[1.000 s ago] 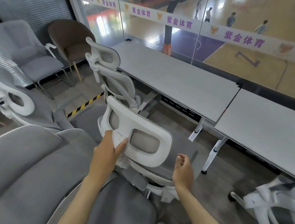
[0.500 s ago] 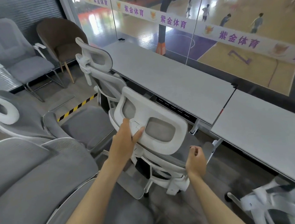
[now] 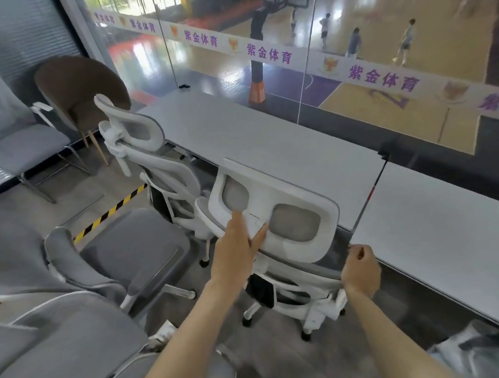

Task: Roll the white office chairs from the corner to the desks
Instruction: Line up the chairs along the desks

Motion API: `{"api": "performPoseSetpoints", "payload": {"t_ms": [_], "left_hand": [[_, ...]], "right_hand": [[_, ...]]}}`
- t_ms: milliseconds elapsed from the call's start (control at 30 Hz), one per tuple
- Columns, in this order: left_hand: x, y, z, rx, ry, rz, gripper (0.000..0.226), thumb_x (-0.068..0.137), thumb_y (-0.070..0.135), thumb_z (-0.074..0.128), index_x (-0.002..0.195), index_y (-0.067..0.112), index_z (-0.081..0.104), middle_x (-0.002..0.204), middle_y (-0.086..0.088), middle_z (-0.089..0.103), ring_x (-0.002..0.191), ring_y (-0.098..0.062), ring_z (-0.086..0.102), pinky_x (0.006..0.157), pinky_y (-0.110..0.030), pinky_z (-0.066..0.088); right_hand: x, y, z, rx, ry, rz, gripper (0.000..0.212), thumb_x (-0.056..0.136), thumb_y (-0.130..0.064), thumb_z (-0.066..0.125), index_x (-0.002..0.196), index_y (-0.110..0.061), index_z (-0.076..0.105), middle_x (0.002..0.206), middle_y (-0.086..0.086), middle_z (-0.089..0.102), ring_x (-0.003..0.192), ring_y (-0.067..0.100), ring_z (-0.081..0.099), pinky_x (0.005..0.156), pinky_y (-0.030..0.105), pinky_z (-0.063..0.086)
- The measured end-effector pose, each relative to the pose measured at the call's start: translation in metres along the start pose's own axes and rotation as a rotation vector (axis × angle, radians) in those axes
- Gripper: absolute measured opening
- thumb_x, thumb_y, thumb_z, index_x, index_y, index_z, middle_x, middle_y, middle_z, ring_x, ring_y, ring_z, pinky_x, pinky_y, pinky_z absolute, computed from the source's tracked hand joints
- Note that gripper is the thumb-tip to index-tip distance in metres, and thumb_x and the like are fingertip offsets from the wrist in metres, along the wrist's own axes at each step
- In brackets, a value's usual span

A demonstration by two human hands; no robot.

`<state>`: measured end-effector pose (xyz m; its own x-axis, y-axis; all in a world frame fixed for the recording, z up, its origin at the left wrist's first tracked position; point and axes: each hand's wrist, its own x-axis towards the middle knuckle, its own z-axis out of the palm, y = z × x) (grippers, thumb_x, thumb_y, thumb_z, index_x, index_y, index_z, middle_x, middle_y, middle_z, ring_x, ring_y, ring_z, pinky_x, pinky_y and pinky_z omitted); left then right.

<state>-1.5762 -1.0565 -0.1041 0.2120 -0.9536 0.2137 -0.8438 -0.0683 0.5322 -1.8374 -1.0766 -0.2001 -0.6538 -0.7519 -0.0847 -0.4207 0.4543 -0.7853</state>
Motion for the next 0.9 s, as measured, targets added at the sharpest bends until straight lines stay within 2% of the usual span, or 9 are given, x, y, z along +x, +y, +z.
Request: {"api": "performPoseSetpoints", "payload": {"t_ms": [67,133,300,433,500,567,733,833,900], "left_hand": [[0.004,0.014,0.011,-0.003,0.011,0.021,0.049,0.093,0.064,0.045,0.103,0.017,0.038,0.066,0.001,0.049,0.049,-0.013,0.051,0.049,-0.03,0.051],[0.008,0.025,0.018,-0.014,0.014,0.018,0.057,0.091,0.069,0.038,0.109,0.015,0.039,0.07,0.0,0.051,0.053,-0.014,0.054,0.052,-0.031,0.052],[0.017,0.03,0.026,-0.035,0.012,0.025,0.05,0.093,0.065,0.044,0.107,0.017,0.038,0.072,0.003,0.05,0.053,-0.011,0.053,0.053,-0.028,0.051],[0.035,0.046,0.028,-0.072,-0.037,0.003,0.055,0.093,0.066,0.044,0.112,0.015,0.039,0.08,-0.003,0.057,0.065,-0.02,0.059,0.059,-0.034,0.051],[0.039,0.052,0.03,0.013,-0.033,0.004,0.062,0.089,0.072,0.037,0.115,0.016,0.038,0.078,-0.002,0.057,0.063,-0.02,0.062,0.056,-0.031,0.053],[0.039,0.053,0.032,0.017,-0.041,-0.002,0.059,0.09,0.071,0.038,0.116,0.018,0.038,0.08,-0.001,0.057,0.065,-0.021,0.064,0.056,-0.029,0.052],[0.036,0.049,0.028,-0.024,-0.029,-0.004,0.064,0.086,0.075,0.033,0.115,0.018,0.038,0.079,-0.002,0.057,0.065,-0.022,0.064,0.059,-0.035,0.057],[0.036,0.051,0.028,0.019,-0.004,0.003,0.066,0.085,0.076,0.029,0.113,0.017,0.038,0.077,0.0,0.055,0.061,-0.02,0.063,0.055,-0.031,0.055],[0.039,0.053,0.03,0.042,-0.003,0.003,0.068,0.083,0.076,0.026,0.113,0.016,0.038,0.077,0.0,0.055,0.06,-0.019,0.063,0.052,-0.029,0.055]], "right_hand": [[0.02,0.005,-0.004,0.003,0.027,0.008,0.027,0.102,-0.027,0.04,0.102,-0.02,0.066,0.092,0.002,0.063,0.085,0.025,0.055,0.073,0.035,0.041],[0.035,0.008,-0.007,0.023,0.033,0.032,0.029,0.102,-0.028,0.039,0.101,-0.021,0.066,0.092,0.001,0.065,0.086,0.026,0.058,0.073,0.035,0.041],[0.045,0.009,-0.002,0.033,0.019,0.032,0.028,0.103,-0.028,0.039,0.096,-0.023,0.065,0.089,-0.001,0.068,0.082,0.023,0.06,0.072,0.033,0.042],[0.058,0.005,-0.002,0.044,0.03,-0.003,0.025,0.103,-0.028,0.039,0.093,-0.025,0.062,0.086,0.0,0.069,0.078,0.021,0.062,0.069,0.032,0.044],[0.067,0.004,-0.003,0.026,0.026,-0.009,0.027,0.103,-0.029,0.038,0.094,-0.023,0.063,0.086,0.0,0.07,0.078,0.022,0.063,0.068,0.033,0.046],[0.068,0.003,-0.005,0.021,0.033,-0.016,0.028,0.102,-0.031,0.037,0.095,-0.024,0.063,0.087,-0.001,0.07,0.077,0.021,0.064,0.069,0.034,0.049],[0.036,-0.013,0.007,0.099,0.025,-0.126,0.027,0.102,-0.029,0.039,0.095,-0.028,0.064,0.08,-0.012,0.067,0.073,0.01,0.062,0.067,0.033,0.052],[0.029,-0.016,0.017,0.011,0.09,-0.16,0.029,0.103,-0.028,0.039,0.091,-0.026,0.065,0.07,-0.012,0.063,0.063,0.012,0.059,0.062,0.034,0.051],[0.034,-0.016,0.019,-0.015,0.114,-0.151,0.029,0.103,-0.028,0.037,0.09,-0.026,0.064,0.069,-0.009,0.064,0.062,0.016,0.059,0.06,0.033,0.049]]}}
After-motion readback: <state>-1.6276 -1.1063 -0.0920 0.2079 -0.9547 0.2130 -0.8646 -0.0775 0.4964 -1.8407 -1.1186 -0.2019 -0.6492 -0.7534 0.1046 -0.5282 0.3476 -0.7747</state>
